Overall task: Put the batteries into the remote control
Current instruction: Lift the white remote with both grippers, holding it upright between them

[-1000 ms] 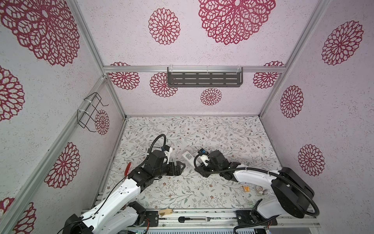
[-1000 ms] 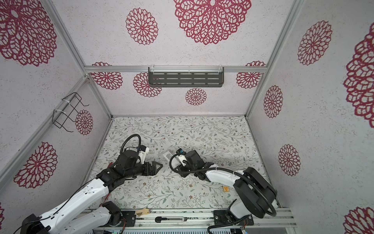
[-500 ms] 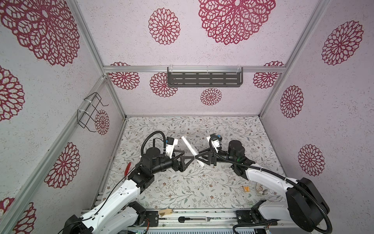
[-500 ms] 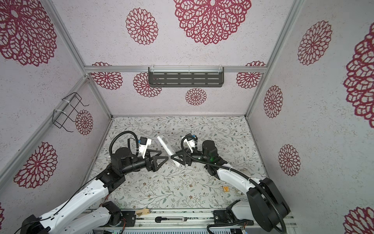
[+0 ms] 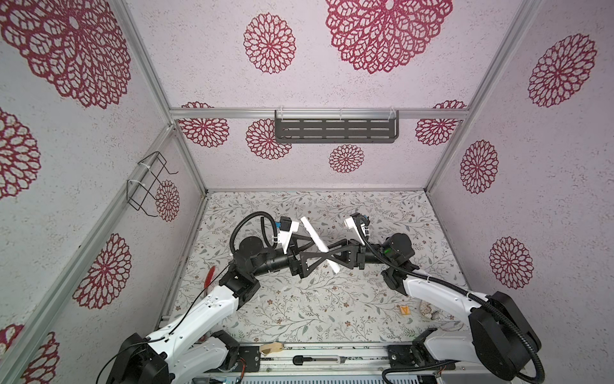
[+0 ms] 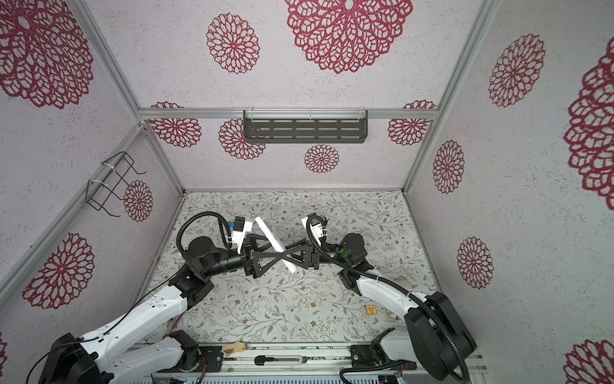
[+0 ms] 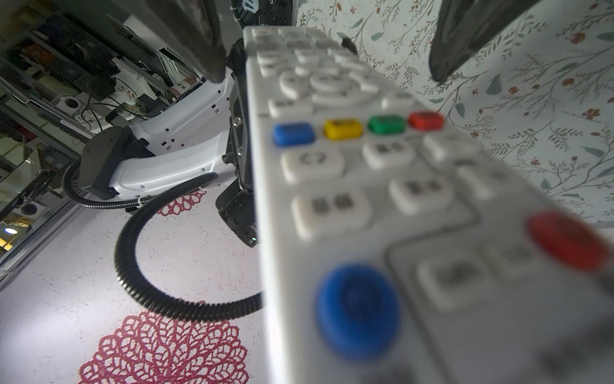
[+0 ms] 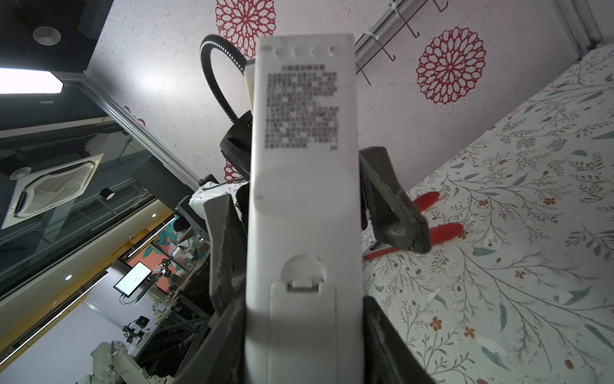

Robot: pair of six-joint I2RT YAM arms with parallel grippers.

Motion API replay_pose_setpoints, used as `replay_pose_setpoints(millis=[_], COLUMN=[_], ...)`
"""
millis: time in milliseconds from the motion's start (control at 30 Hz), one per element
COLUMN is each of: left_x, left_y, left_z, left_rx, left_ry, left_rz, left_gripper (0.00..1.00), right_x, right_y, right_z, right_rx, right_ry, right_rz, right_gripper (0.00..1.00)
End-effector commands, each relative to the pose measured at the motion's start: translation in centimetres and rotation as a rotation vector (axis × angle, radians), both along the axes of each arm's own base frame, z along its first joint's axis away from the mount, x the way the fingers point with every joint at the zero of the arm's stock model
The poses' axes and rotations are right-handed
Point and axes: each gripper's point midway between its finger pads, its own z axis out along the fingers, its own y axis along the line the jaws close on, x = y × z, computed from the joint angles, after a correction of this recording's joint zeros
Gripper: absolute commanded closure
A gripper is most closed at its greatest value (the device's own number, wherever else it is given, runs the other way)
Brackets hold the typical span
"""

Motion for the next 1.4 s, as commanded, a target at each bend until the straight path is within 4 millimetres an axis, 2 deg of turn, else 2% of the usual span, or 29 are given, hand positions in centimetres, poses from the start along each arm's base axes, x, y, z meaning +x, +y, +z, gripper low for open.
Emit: replay_pose_setpoints(millis=[0, 167, 433, 600, 800, 933, 1133, 1300, 1367], left_x=[-0.3, 0.2, 0.0, 0.2, 0.6, 0.8, 1.6, 2.3, 2.6], left_y=[0.1, 0.3, 0.0, -0.1, -0.1, -0.2, -0.2, 0.3, 0.9], left_z=[3.0, 4.3, 5.1, 5.0, 4.7, 4.7, 4.1, 2.7, 2.1], left_rx=[-0.065, -0.103, -0.125, -0.128, -0.124, -0.123, -0.098, -0.026, 0.008], left_ry=[-0.077, -0.083, -0.098, -0.086, -0.070, -0.064, -0.038, 0.009, 0.032], left_rz=[-0.038, -0.053, -0.105, -0.115, -0.105, -0.101, -0.068, -0.012, 0.029], left_gripper=[0.03, 0.01, 0.17, 0.42, 0.62, 0.71, 0.81, 0.88, 0.90], right_x=[-1.6, -1.7, -1.9, -2.0, -2.0, -2.0, -1.6, -0.8, -0.2], right_y=[-0.9, -1.0, -1.2, -1.2, -1.1, -1.1, -0.9, -0.3, 0.0], right_z=[2.8, 2.6, 2.7, 2.6, 2.0, 1.7, 0.9, -0.6, -1.9], right_rx=[0.075, 0.073, 0.108, 0.138, 0.139, 0.134, 0.114, 0.061, 0.012], right_ry=[-0.104, -0.102, -0.090, -0.063, -0.045, -0.043, -0.029, -0.021, -0.015], right_rz=[0.030, 0.033, 0.047, 0.070, 0.083, 0.087, 0.079, 0.057, 0.035], right_gripper=[0.78, 0.78, 0.78, 0.78, 0.77, 0.76, 0.64, 0.45, 0.39])
